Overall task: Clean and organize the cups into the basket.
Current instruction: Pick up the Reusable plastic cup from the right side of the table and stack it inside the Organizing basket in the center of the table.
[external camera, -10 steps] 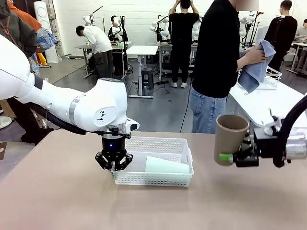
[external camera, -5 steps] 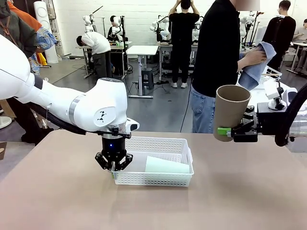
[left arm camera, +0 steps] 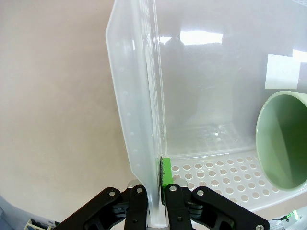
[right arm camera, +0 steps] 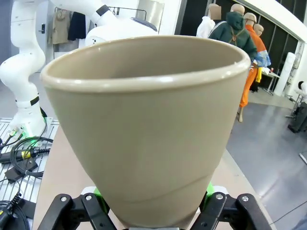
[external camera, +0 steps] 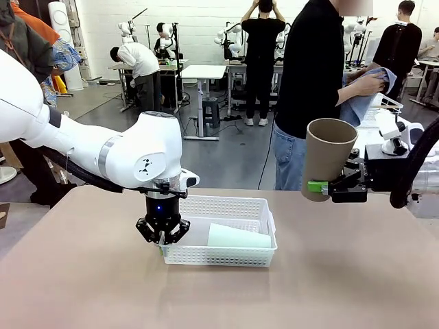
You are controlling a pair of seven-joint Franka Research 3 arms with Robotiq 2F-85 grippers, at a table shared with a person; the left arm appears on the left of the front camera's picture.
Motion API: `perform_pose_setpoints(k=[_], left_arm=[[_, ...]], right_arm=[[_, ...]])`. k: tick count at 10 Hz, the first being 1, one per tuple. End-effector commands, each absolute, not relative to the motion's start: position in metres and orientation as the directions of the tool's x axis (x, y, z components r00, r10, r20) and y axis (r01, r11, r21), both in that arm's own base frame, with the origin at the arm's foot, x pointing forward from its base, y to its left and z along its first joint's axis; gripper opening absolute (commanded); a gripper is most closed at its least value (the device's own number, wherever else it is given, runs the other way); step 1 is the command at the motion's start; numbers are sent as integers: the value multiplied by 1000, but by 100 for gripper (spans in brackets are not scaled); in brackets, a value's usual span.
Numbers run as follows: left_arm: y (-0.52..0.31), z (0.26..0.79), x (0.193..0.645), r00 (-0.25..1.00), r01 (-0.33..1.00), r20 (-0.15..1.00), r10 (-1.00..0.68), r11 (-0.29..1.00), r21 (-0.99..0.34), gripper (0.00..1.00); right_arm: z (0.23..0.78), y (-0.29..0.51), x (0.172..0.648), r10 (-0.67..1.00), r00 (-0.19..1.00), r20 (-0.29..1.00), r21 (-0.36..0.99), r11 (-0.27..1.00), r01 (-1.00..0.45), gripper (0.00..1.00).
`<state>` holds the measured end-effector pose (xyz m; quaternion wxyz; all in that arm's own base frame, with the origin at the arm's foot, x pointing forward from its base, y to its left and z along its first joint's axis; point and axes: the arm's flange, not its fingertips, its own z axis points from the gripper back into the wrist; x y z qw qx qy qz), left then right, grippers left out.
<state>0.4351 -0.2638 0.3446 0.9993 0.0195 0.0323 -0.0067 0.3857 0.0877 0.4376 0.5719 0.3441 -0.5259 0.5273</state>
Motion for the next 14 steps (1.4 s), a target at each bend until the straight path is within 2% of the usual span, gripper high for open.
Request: perform_pose_setpoints(k=[1,4,6,10,14], left_arm=[[-264,343,434,998,20,-67,-17,999,44,0],[-264,343,434,998,20,-67,-17,999,44,0],[-264,343,434,998,20,-67,-17,999,44,0],[-264,343,434,998,20,-67,-17,999,44,0],[-264,343,434,998,20,-67,-17,999,44,0]], right_arm=[[456,116,396,335,-127,934,-204,207,-957,80],[462,176,444,513,-8,858,-95,144,-985,80],[443,205,471,704,119,700,21,146,-989,80],[442,260,472,892,83,443,31,77,-997,80],[467,288,478,964,62,258,-19,69,-997,80]])
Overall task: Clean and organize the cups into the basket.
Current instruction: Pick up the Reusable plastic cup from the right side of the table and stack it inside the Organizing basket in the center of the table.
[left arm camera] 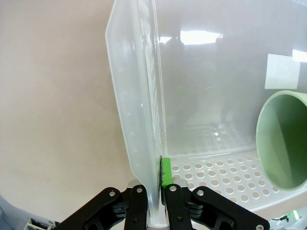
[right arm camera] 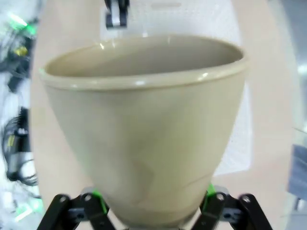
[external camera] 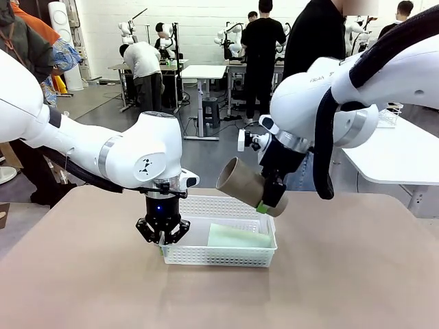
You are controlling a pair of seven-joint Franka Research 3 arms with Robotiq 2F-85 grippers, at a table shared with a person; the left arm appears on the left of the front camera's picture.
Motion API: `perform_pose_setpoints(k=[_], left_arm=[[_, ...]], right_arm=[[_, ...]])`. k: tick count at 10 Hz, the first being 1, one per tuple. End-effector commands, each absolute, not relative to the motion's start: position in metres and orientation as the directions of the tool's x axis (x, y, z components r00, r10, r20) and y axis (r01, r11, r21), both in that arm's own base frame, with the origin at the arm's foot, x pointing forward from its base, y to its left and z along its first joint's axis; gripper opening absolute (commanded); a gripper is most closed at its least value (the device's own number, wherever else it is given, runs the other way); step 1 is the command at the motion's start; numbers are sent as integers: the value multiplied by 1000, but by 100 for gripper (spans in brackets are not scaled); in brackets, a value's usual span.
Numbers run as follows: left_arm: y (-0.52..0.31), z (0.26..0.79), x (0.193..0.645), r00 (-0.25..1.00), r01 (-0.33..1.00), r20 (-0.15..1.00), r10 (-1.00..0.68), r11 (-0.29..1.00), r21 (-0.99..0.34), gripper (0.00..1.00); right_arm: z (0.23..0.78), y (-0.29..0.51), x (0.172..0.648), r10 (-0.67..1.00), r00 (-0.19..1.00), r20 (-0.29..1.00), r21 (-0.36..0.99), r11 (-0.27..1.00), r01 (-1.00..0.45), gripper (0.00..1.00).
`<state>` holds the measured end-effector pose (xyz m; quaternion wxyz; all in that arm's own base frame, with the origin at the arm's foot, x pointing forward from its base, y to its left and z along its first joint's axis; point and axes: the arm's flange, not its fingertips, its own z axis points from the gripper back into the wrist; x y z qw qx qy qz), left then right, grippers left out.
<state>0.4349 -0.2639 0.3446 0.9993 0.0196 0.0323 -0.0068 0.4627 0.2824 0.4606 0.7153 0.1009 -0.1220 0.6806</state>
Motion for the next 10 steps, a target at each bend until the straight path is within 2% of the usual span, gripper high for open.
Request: perform_pose_setpoints(k=[1,2,3,10], left_arm=[[-264,343,434,998,20,-67,-17,999,44,0],[-264,343,434,998,20,-67,-17,999,44,0],[-264,343,434,998,20,-67,-17,999,44,0],[-264,343,434,998,20,-67,-17,999,44,0]], right_arm=[[473,290,482,970,62,237,-23,69,-997,80],[477,289,486,964,58,258,-32,69,-997,80],[468,283,469,960,42,275,-34,53,-998,80],[470,286,473,965,36,258,-32,45,-998,80]])
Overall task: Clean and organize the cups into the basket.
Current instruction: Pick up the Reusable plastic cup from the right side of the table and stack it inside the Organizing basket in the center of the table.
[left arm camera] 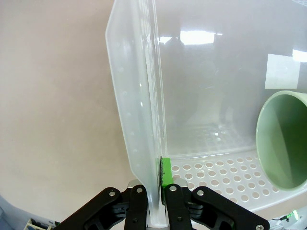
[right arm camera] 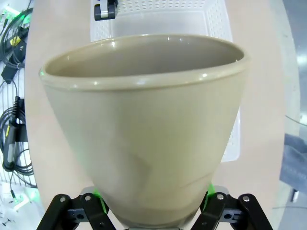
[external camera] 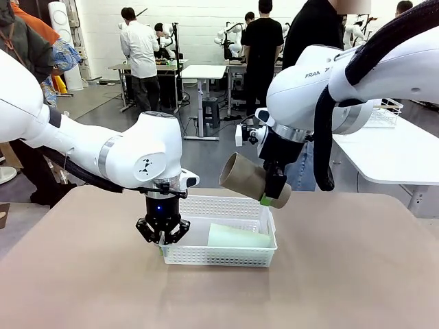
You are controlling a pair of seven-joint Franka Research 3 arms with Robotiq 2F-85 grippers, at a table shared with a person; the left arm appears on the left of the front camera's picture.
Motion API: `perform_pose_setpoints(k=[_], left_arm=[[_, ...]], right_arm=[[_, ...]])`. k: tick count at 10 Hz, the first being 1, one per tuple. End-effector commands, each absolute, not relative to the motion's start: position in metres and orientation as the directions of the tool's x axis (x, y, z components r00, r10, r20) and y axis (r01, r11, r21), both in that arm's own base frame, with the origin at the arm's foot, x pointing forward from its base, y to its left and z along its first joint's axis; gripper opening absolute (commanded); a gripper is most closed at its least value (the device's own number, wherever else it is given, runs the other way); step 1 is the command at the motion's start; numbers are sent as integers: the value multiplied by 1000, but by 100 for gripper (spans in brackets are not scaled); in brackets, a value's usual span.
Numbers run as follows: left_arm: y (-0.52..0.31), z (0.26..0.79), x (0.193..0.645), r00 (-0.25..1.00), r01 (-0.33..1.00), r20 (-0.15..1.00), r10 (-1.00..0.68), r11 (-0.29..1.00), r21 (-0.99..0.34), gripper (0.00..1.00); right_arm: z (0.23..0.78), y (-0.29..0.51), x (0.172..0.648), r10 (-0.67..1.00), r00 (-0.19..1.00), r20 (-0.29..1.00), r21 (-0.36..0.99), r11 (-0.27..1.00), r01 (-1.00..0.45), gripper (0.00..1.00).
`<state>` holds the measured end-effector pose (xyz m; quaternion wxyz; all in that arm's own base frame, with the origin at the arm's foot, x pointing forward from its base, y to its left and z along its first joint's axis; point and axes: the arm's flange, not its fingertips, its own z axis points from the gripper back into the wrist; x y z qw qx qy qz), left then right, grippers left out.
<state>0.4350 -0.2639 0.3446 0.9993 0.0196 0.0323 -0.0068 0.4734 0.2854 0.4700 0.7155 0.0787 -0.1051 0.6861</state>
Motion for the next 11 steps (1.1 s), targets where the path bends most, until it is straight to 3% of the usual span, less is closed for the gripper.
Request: perform_pose_setpoints(k=[1,5,11], left_arm=[[-264,343,434,998,20,-67,-17,999,44,0],[-264,343,434,998,20,-67,-17,999,44,0],[-264,343,434,998,20,-67,-17,999,44,0]], right_arm=[[465,299,467,973,-2,229,-26,5,-1000,80],[426,341,499,992,51,118,7,51,-999,80],[387,343,543,988,107,109,54,102,-993,80]])
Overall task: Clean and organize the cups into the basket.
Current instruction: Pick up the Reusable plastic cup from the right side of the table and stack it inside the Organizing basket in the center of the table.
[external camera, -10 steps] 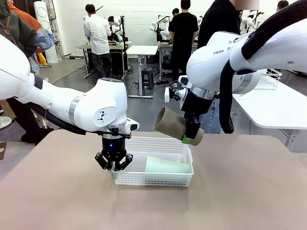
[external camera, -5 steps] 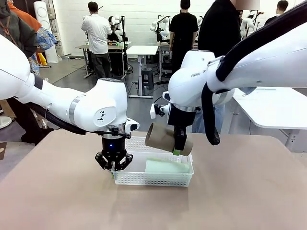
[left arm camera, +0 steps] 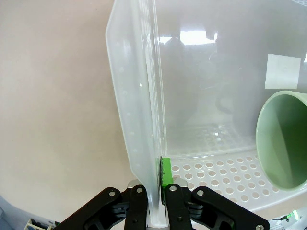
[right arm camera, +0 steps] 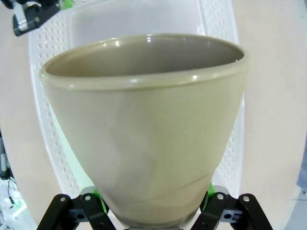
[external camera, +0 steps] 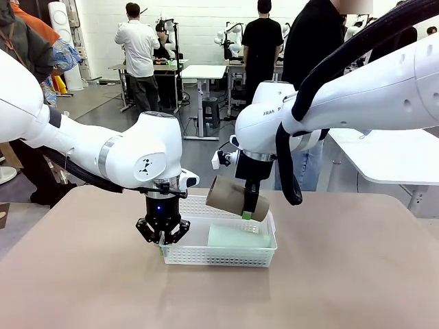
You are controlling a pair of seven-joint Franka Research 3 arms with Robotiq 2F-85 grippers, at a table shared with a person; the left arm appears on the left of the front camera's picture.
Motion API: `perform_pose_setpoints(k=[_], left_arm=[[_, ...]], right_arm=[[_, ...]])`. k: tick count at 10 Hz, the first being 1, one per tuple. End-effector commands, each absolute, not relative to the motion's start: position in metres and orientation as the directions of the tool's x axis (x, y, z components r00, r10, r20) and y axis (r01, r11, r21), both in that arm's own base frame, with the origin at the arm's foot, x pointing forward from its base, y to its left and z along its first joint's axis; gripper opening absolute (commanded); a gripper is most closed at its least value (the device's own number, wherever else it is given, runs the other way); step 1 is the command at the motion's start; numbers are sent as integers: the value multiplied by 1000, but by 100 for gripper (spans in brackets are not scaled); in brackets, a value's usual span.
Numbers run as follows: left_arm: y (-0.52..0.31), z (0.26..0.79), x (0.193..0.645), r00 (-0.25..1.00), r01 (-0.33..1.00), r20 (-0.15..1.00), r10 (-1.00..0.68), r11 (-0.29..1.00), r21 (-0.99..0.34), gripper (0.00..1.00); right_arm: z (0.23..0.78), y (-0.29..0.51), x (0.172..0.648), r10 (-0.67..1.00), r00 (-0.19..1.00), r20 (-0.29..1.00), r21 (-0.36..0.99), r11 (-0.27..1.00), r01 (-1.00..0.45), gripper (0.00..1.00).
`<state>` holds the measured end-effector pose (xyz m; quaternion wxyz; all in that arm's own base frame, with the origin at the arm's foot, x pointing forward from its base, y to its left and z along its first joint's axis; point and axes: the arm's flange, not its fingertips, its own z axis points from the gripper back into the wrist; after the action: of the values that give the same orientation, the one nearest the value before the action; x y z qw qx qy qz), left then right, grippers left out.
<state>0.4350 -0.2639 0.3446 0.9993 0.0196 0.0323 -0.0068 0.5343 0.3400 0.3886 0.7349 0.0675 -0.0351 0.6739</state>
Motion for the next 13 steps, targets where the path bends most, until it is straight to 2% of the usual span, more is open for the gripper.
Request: perform_pose_setpoints(k=[1,7,8,13], left_arm=[[-264,343,434,998,20,-67,-17,999,44,0],[-264,343,434,998,20,-67,-17,999,44,0],[-264,343,434,998,20,-67,-17,999,44,0],[-264,343,434,998,20,-67,-17,999,44,0]], right_arm=[[379,342,548,989,108,103,66,101,-993,80],[344,337,555,993,39,112,145,22,-989,80],[344,337,555,993,31,112,145,14,-989,100],[346,335,554,993,19,118,145,2,-989,100]])
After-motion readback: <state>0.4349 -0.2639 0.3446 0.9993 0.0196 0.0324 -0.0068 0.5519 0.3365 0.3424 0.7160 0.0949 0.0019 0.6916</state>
